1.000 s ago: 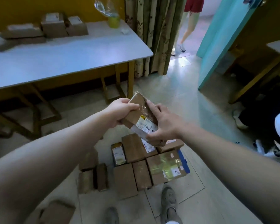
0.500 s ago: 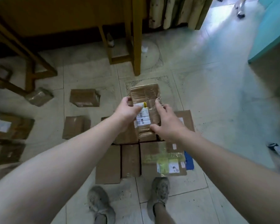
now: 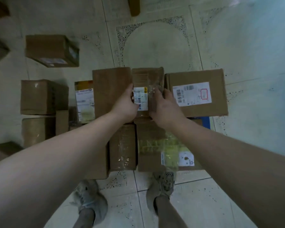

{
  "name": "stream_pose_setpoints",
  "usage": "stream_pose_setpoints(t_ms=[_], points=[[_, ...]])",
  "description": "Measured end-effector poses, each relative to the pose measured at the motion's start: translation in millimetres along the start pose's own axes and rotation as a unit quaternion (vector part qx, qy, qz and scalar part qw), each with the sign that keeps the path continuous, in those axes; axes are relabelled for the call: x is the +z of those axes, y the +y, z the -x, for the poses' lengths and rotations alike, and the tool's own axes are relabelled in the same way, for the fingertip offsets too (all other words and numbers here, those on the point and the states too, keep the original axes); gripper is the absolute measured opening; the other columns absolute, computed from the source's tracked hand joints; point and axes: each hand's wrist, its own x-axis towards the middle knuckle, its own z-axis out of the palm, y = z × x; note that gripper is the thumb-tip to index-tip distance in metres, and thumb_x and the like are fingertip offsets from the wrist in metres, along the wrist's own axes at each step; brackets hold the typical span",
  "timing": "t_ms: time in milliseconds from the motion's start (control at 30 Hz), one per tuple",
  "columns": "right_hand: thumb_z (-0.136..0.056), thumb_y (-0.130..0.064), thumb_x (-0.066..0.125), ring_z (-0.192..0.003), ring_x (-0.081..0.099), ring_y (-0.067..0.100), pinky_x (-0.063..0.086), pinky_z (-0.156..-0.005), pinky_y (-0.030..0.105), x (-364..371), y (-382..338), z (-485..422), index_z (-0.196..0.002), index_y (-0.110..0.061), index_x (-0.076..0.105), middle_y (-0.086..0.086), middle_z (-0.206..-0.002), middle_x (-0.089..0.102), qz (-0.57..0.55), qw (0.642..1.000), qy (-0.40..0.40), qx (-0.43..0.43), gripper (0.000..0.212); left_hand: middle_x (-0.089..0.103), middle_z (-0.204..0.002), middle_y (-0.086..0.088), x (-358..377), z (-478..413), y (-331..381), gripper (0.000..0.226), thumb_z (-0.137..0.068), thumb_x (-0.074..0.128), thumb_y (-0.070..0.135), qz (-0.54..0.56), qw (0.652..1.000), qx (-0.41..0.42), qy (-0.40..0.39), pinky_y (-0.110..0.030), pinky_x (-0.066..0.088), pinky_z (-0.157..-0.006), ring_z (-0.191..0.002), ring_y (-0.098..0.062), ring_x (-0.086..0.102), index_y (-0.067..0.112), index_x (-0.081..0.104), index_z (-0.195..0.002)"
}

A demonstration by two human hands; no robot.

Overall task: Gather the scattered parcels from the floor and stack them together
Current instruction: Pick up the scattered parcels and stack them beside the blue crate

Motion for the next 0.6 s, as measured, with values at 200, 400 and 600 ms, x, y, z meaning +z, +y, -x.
stream_pose_setpoints(t_ms=[200, 400, 600], points=[[-0.093, -0.014, 0.05, -0.136, 0.022, 0.038, 0.027, -0.109, 0.045, 9.0, 5.3, -22.5, -0.147, -0.02, 0.018, 0.019, -0.152, 0.015, 0.005, 0.999, -0.008, 0.041, 0.063, 0.036, -0.146, -0.01, 1.6, -19.2, 1.8, 0.068, -0.092, 0.058, 0.011, -0.135, 0.99, 0.042, -0.017, -0.028, 0.035, -0.102, -0.13, -0.028, 0.039, 0.02, 0.025, -0.15], [-0.093, -0.014, 0.051, -0.129, 0.03, 0.037, 0.032, -0.103, 0.041, 0.9, 3.1, -11.3, -0.147, -0.017, 0.024, 0.017, -0.148, 0.023, -0.009, 0.999, 0.025, 0.04, 0.061, 0.047, -0.139, 0.0, 2.6, -24.2, -1.4, 0.073, -0.092, 0.051, -0.002, -0.07, 0.994, 0.006, -0.088, -0.003, 0.037, -0.07, -0.102, -0.003, 0.045, 0.023, 0.017, -0.151], [-0.093, -0.013, 0.048, -0.134, 0.022, 0.037, 0.029, -0.106, 0.045, 12.5, 9.0, -12.3, -0.149, -0.019, 0.019, 0.017, -0.153, 0.013, 0.017, 0.998, 0.005, 0.055, 0.063, 0.019, -0.157, -0.007, 4.5, -25.2, -10.0, 0.079, -0.092, 0.059, 0.026, -0.268, 0.96, 0.004, -0.075, -0.037, 0.02, -0.112, -0.141, -0.031, 0.018, 0.019, 0.009, -0.152]])
